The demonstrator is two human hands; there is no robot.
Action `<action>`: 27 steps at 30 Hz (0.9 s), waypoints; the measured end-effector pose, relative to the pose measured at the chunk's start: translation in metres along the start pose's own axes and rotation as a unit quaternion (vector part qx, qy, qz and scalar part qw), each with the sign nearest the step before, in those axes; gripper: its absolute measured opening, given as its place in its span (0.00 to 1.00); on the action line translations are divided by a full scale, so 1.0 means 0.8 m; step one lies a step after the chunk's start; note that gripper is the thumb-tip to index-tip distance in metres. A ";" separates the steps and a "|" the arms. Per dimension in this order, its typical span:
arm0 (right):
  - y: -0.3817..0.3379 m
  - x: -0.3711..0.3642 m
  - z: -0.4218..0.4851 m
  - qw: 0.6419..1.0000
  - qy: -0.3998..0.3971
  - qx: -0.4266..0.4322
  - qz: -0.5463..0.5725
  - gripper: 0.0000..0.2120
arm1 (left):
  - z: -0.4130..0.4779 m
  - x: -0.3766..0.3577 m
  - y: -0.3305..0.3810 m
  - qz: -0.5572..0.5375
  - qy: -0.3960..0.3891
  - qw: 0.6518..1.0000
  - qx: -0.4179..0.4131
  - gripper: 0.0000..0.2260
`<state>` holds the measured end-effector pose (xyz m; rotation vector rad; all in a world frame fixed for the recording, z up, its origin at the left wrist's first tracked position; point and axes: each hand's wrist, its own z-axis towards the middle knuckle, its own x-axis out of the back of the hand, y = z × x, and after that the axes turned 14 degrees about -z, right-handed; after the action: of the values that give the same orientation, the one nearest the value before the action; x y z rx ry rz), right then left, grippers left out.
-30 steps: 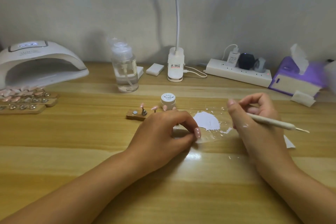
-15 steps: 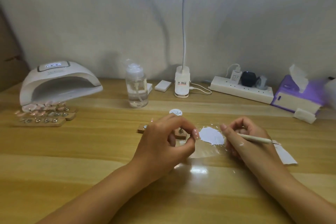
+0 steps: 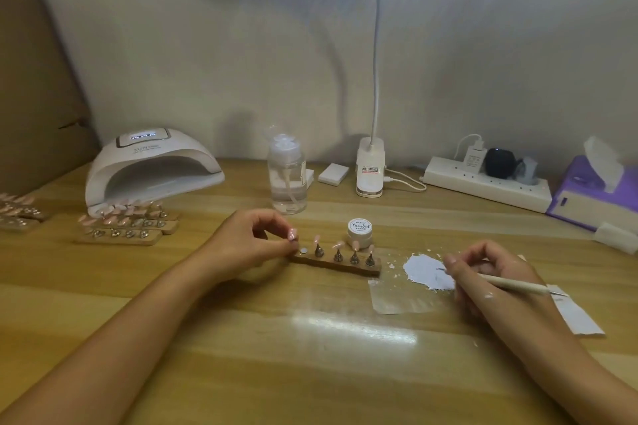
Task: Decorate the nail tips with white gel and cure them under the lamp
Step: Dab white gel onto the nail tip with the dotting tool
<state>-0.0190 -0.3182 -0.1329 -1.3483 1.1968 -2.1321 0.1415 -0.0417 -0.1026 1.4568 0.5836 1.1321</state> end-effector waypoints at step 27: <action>-0.010 0.000 0.001 1.000 0.019 -0.007 -0.004 0.09 | -0.007 -0.032 0.008 0.272 0.034 0.951 -0.142 0.06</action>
<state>-0.0176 -0.3138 -0.1261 -1.3251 1.2245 -2.1688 0.1248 -0.0627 -0.1049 1.3612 0.0450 1.6265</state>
